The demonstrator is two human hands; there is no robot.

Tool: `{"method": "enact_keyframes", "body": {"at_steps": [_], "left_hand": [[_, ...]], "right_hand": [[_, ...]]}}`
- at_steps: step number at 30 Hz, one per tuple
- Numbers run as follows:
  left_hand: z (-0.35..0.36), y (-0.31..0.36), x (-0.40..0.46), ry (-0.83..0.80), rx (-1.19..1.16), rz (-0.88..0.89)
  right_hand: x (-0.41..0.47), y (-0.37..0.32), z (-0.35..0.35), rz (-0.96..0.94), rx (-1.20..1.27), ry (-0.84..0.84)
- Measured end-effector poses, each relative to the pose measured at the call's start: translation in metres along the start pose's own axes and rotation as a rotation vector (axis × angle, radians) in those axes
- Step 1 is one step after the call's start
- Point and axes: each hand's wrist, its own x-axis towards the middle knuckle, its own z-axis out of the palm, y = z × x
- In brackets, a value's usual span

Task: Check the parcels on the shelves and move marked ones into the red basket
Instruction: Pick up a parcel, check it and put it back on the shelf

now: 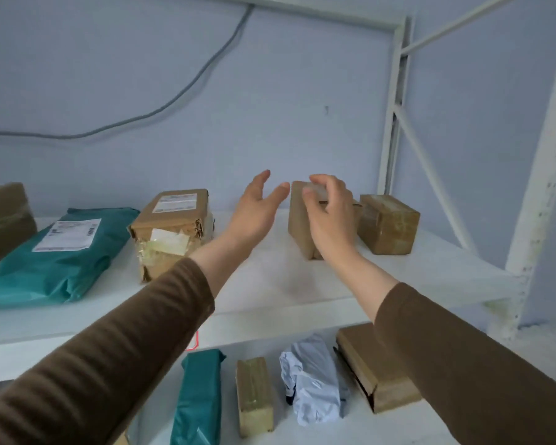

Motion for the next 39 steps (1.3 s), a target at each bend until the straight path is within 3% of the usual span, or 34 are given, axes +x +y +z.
{"method": "enact_keyframes", "body": {"at_steps": [3,5,8,10,13,25,30,34,39], "left_hand": [[0.035,0.001,0.014,-0.141,-0.123,-0.192],[0.051,-0.002,0.023,-0.186,-0.194,-0.291],[0.070,-0.007,0.032,-0.222,-0.289,-0.391],[0.079,-0.010,0.032,-0.225,-0.347,-0.416],[0.088,-0.015,0.027,-0.194,-0.444,-0.414],[0.096,0.004,-0.110,-0.055,-0.625,-0.016],[0.114,0.019,-0.167,-0.057,-0.433,0.038],[0.119,0.024,-0.193,-0.006,-0.260,0.136],[0.133,0.045,-0.223,-0.060,-0.205,0.235]], "right_hand": [[0.017,0.031,-0.026,0.191,0.017,0.108],[0.028,0.049,-0.038,0.402,0.047,0.092],[0.037,0.062,-0.048,0.725,0.185,-0.114],[0.037,0.065,-0.049,0.814,0.243,-0.244],[0.027,0.068,-0.051,0.792,0.294,-0.328],[-0.084,0.020,-0.147,0.398,0.572,-0.225],[-0.119,0.014,-0.195,0.598,0.662,-0.237],[-0.126,0.015,-0.237,0.882,0.920,-0.344],[-0.146,0.031,-0.270,1.043,1.196,-0.406]]}}
